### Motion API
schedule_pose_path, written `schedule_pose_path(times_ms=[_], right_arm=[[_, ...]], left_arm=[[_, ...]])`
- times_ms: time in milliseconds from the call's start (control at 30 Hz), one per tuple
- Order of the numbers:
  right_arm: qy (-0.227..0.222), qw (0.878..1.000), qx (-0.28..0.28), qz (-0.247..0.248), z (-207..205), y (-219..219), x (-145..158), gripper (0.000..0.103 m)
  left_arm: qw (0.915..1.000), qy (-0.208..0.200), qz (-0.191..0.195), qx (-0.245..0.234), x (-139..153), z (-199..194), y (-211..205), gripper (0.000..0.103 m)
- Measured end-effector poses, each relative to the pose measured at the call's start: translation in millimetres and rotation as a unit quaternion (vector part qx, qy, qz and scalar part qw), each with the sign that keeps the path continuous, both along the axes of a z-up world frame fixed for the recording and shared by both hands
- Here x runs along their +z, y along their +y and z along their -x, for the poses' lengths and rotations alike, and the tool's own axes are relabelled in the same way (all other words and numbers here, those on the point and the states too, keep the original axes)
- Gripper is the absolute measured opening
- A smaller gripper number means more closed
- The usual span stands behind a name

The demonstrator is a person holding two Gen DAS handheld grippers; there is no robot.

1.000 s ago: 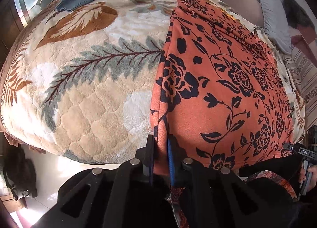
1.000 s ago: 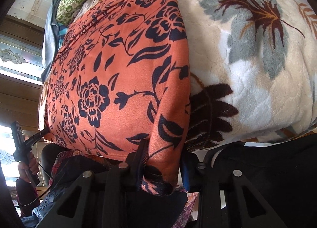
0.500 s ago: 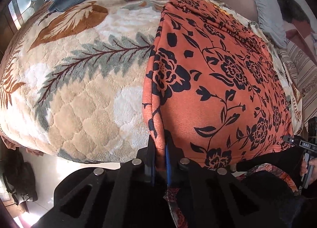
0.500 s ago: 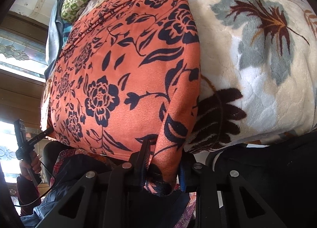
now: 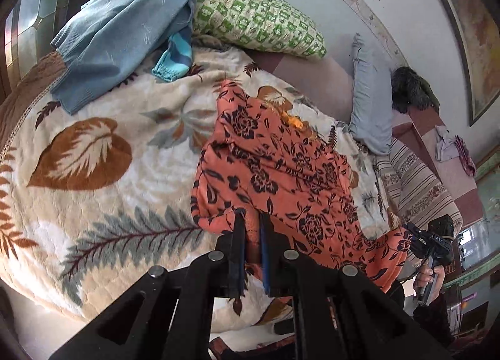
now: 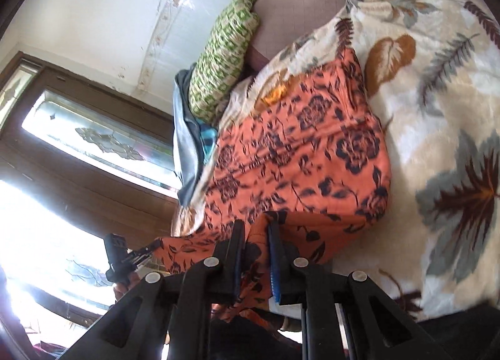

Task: Fold small clothes

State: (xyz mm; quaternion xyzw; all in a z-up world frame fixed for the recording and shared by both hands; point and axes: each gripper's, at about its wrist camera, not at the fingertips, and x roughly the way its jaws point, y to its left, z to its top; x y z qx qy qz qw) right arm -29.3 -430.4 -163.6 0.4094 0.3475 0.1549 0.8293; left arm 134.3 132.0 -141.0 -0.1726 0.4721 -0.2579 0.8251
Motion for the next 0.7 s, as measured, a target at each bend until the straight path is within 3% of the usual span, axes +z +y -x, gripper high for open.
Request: schedule_pose_path(times_ms=[167, 267, 400, 467, 533, 567, 633, 700], right_arm=[[-0.036, 0.998, -0.049, -0.013, -68.4, -42.2, 16.4, 0.015], [-0.017, 0.997, -0.074, 0.015, -111.5, -62.1, 11.9, 0.015], [0.027, 0.999, -0.012, 0.023, -133.7, -54.5, -4.6, 0.019], [0.057, 0.995, 0.023, 0.074, -129.1, -33.6, -17.3, 0.021], [0.082, 0.989, 0.055, 0.107, -111.7, -11.0, -32.8, 0.036], [0.093, 0.988, 0.068, 0.106, -101.5, -1.0, -40.8, 0.039], [0.107, 0.985, 0.083, 0.105, -75.6, 18.0, -52.7, 0.07], [0.106, 0.983, 0.098, 0.109, -50.6, 37.4, -56.9, 0.071]], left_arm=[[0.9998, 0.015, 0.001, 0.015, 2.4, -82.0, -21.9, 0.008], [0.9992, 0.028, -0.013, 0.024, -5.8, -129.9, -37.5, 0.008], [0.999, 0.025, 0.009, 0.037, -14.7, -149.2, -45.3, 0.004], [0.9991, 0.015, -0.002, 0.039, -18.0, -145.6, -46.9, 0.004], [0.9986, 0.023, 0.012, 0.047, -23.1, -139.5, -42.1, 0.004], [0.9983, 0.024, 0.011, 0.051, -24.6, -134.6, -39.4, 0.004], [0.9984, 0.023, -0.005, 0.051, -26.7, -122.6, -35.2, 0.004], [0.9978, 0.032, -0.016, 0.055, -30.0, -111.6, -27.5, 0.005]])
